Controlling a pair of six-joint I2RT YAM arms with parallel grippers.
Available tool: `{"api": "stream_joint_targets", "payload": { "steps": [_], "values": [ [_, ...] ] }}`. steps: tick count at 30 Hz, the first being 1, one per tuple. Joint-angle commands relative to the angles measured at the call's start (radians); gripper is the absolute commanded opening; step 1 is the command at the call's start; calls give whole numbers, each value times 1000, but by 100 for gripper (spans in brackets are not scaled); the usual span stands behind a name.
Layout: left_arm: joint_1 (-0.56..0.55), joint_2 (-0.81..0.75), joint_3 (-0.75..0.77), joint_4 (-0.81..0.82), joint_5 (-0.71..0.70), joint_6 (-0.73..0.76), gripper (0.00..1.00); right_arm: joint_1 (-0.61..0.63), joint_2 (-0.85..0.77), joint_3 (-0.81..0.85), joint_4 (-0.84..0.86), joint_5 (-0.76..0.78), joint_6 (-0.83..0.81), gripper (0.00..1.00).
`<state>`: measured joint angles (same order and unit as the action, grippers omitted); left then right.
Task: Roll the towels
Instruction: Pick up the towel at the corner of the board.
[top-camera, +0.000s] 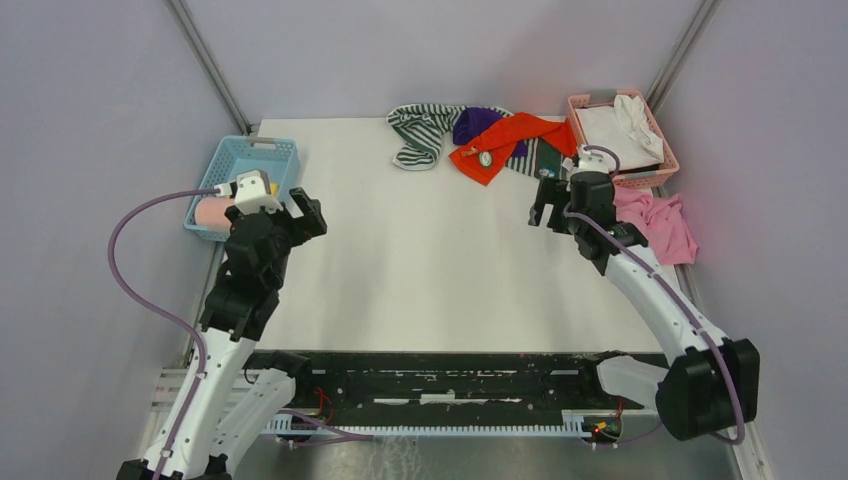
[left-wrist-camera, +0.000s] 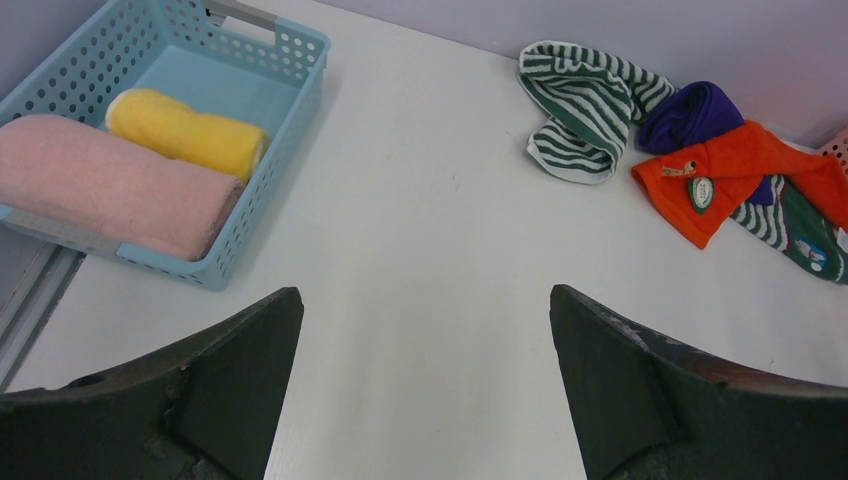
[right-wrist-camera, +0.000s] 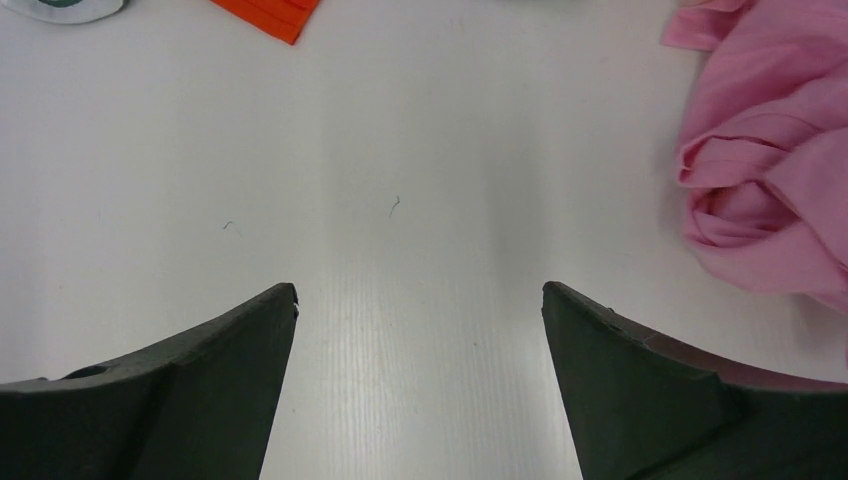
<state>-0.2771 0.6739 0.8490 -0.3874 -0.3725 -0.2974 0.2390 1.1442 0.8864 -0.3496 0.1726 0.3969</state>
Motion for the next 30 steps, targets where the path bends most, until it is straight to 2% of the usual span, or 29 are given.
{"api": "stream_joint_targets", "payload": {
  "steps": [1, 7, 12, 19, 30],
  "values": [
    [-2, -9, 4, 39, 2, 40, 99, -3, 124, 45, 202, -86, 8, 100],
    [0, -16, -1, 39, 40, 43, 99, -1, 470, 193, 422, -99, 65, 97],
    [3, 0, -2, 42, 58, 46, 99, -1, 755, 433, 438, -49, 201, 90],
    [4, 41, -6, 48, 62, 52, 99, 0, 1038, 681, 420, -10, 318, 80],
    [4, 48, -7, 50, 58, 51, 99, 61, 1192, 799, 306, 6, 378, 67]
  ]
}}
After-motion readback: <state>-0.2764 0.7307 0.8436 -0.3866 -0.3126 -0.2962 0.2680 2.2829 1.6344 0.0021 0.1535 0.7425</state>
